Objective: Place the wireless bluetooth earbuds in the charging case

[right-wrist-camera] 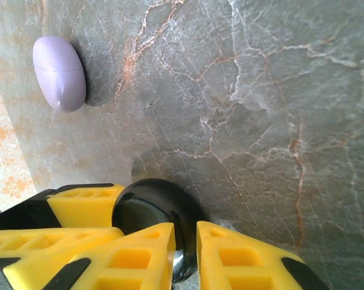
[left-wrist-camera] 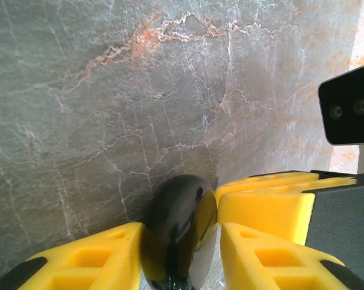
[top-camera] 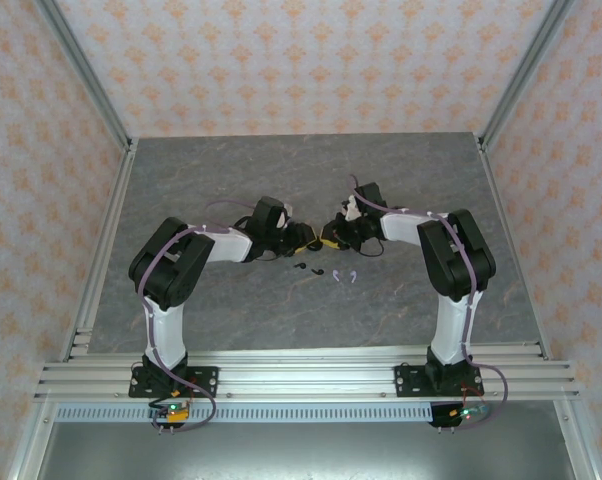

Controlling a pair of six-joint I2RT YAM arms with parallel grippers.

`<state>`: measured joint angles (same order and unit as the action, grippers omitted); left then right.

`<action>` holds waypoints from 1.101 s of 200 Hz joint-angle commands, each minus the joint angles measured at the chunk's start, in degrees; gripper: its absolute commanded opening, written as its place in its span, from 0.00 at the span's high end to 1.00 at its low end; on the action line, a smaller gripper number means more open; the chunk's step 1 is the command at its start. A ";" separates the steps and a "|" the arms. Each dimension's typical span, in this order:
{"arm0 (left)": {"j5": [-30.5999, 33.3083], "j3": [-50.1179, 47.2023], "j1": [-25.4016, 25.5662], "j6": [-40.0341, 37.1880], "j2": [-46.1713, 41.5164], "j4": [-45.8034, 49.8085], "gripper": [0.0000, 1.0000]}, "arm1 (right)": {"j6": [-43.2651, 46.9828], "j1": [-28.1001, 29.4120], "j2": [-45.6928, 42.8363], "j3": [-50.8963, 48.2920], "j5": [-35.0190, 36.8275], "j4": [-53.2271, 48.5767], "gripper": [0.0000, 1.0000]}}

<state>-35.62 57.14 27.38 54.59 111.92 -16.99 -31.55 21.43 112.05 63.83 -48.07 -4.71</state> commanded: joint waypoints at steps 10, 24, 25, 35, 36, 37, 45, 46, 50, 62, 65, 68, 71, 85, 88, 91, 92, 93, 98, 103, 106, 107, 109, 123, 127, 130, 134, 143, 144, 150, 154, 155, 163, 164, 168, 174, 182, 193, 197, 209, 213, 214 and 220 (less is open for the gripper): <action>-1.35 -0.23 1.01 0.52 0.84 -2.88 0.61 | -0.82 0.18 0.88 -0.91 -1.50 1.29 0.82; -1.12 -0.36 1.01 0.59 1.09 -2.87 0.62 | -0.89 0.19 0.95 -0.82 -1.74 1.30 0.82; -1.12 -0.37 1.06 0.60 1.10 -2.91 0.62 | -0.93 0.15 0.96 -0.82 -1.75 1.29 0.82; -1.09 -0.50 1.08 0.77 1.24 -3.08 0.62 | -1.00 0.13 1.06 -0.77 -1.76 1.21 0.82; -1.06 -0.52 1.09 0.78 1.26 -3.11 0.62 | -1.03 0.16 1.06 -0.79 -1.76 1.20 0.82; -1.09 -0.49 1.09 0.82 1.27 -3.16 0.62 | -1.00 0.18 1.06 -0.76 -1.72 1.20 0.82; -1.05 -0.63 1.09 0.96 1.37 -3.35 0.62 | -1.01 0.16 1.06 -0.79 -1.65 1.17 0.82; -1.04 -0.63 1.05 0.96 1.33 -3.37 0.62 | -0.99 0.17 1.06 -0.80 -1.62 1.18 0.82; -0.96 -0.63 1.03 0.96 1.44 -3.40 0.62 | -0.99 0.17 1.07 -0.81 -1.68 1.19 0.82; -0.86 -0.55 1.04 1.05 1.53 -3.47 0.63 | -1.06 0.18 1.11 -0.68 -1.83 1.12 0.82; -0.90 -0.50 1.02 1.05 1.55 -3.55 0.63 | -0.98 0.13 1.15 -0.72 -1.84 1.11 0.82; -0.88 -0.54 1.01 1.05 1.63 -3.57 0.63 | -1.00 0.18 1.11 -0.66 -1.89 1.15 0.82; -0.90 -0.50 1.02 1.17 1.63 -3.65 0.63 | -1.02 0.17 1.09 -0.66 -1.86 1.12 0.82; -1.20 -0.43 1.03 1.70 1.91 -4.42 0.64 | -0.98 0.10 1.24 -0.63 -1.93 1.02 0.82; -1.24 -0.41 1.04 1.74 1.97 -4.56 0.64 | -1.04 0.12 1.21 -0.68 -2.02 1.00 0.82; -1.34 -0.41 1.03 1.87 1.99 -4.63 0.64 | -0.98 0.13 1.24 -0.65 -2.03 0.96 0.82; -1.32 -0.43 1.02 1.90 1.99 -4.67 0.64 | -1.02 0.11 1.24 -0.64 -2.03 0.99 0.82; -1.31 -0.44 1.02 1.91 1.99 -4.74 0.64 | -1.04 0.15 1.24 -0.64 -2.03 1.00 0.82; -1.29 -0.41 1.02 1.93 2.00 -4.80 0.66 | -1.05 0.13 1.23 -0.64 -2.06 1.00 0.82; -1.21 -0.44 1.04 1.99 1.99 -4.76 0.68 | -1.03 0.11 1.19 -0.64 -1.95 0.92 0.82; -1.18 -0.45 1.09 2.01 1.99 -4.79 0.70 | -1.05 0.04 1.16 -0.66 -1.89 0.86 0.82; -1.15 -0.41 1.05 2.01 1.99 -4.79 0.70 | -1.06 0.03 1.16 -0.65 -1.87 0.85 0.82; -1.13 -0.44 1.07 2.01 2.03 -4.80 0.71 | -0.97 0.08 1.13 -0.64 -1.85 0.78 0.82; -0.88 -0.49 1.04 1.86 1.78 -4.38 0.74 | -0.87 0.03 0.82 -0.72 -1.35 0.47 0.82; -0.78 -0.53 1.03 1.84 1.68 -4.21 0.75 | -0.83 0.07 0.58 -0.85 -1.05 0.36 0.82; -0.65 -0.56 1.04 1.77 1.58 -4.11 0.75 | -0.81 -0.01 0.39 -0.89 -0.87 0.37 0.82; -0.46 -0.63 1.07 1.69 1.34 -3.97 0.75 | -0.75 -0.04 0.11 -1.09 -0.59 0.29 0.82; -0.03 -0.85 0.94 1.24 0.75 -3.50 0.76 | -0.61 -0.21 -0.71 -1.40 0.27 -0.01 0.82; 0.04 -0.87 0.98 1.19 0.71 -3.41 0.76 | -0.53 -0.28 -0.79 -1.46 0.31 -0.02 0.82; 0.29 -0.78 0.87 0.70 0.30 -2.66 0.76 | -0.36 -0.36 -1.48 -1.69 0.86 -0.36 0.82; 0.35 -0.81 0.89 0.39 -0.09 -2.18 0.76 | -0.16 -0.50 -1.86 -1.91 1.21 -0.46 0.82; 0.36 -0.81 0.87 0.28 -0.15 -2.09 0.76 | -0.12 -0.55 -1.98 -2.02 1.31 -0.51 0.82; 0.46 -0.80 0.70 -0.43 -0.76 -1.31 0.78 | 0.22 -0.88 -3.03 -2.32 1.85 -0.79 0.81; 0.46 -0.76 0.68 -0.48 -0.88 -1.12 0.78 | 0.24 -0.87 -3.14 -2.40 1.89 -0.85 0.81; 0.53 -0.89 0.59 -0.83 -1.27 -0.84 0.78 | 0.57 -0.95 -3.80 -2.64 2.18 -1.15 0.80; 0.57 -0.79 0.45 -1.36 -1.87 -0.23 0.78 | 1.15 -1.19 -4.56 -2.90 2.54 -1.52 0.80; 0.51 -0.81 0.20 -2.41 -2.14 0.62 0.78 | 1.96 -1.44 -5.76 -3.23 2.96 -2.09 0.79; 0.07 -0.88 -0.13 -3.87 -4.23 1.59 0.78 | 3.17 -1.82 -7.34 -3.62 3.18 -2.67 0.77; -0.12 -0.89 -0.31 -4.44 -4.67 1.84 0.78 | 3.65 -1.96 -7.95 -3.82 3.22 -2.79 0.77; -1.34 -0.87 -0.94 -6.70 -5.99 2.54 0.79 | 5.38 -2.61 -9.96 -4.47 3.08 -3.22 0.75; -1.91 -0.84 -1.14 -7.50 -6.43 2.87 0.79 | 6.05 -2.84 -10.71 -4.70 3.00 -3.35 0.74; -2.00 -0.87 -1.25 -7.75 -6.57 2.90 0.79 | 6.19 -2.86 -10.89 -4.73 2.95 -3.36 0.74; -2.75 -0.79 -1.54 -8.98 -7.24 3.25 0.79 | 7.42 -3.27 -11.94 -5.04 2.53 -3.54 0.73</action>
<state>-35.94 56.51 27.35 51.83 109.86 -16.01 -29.28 19.51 106.06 59.92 -46.30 -6.74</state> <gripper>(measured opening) 0.234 0.255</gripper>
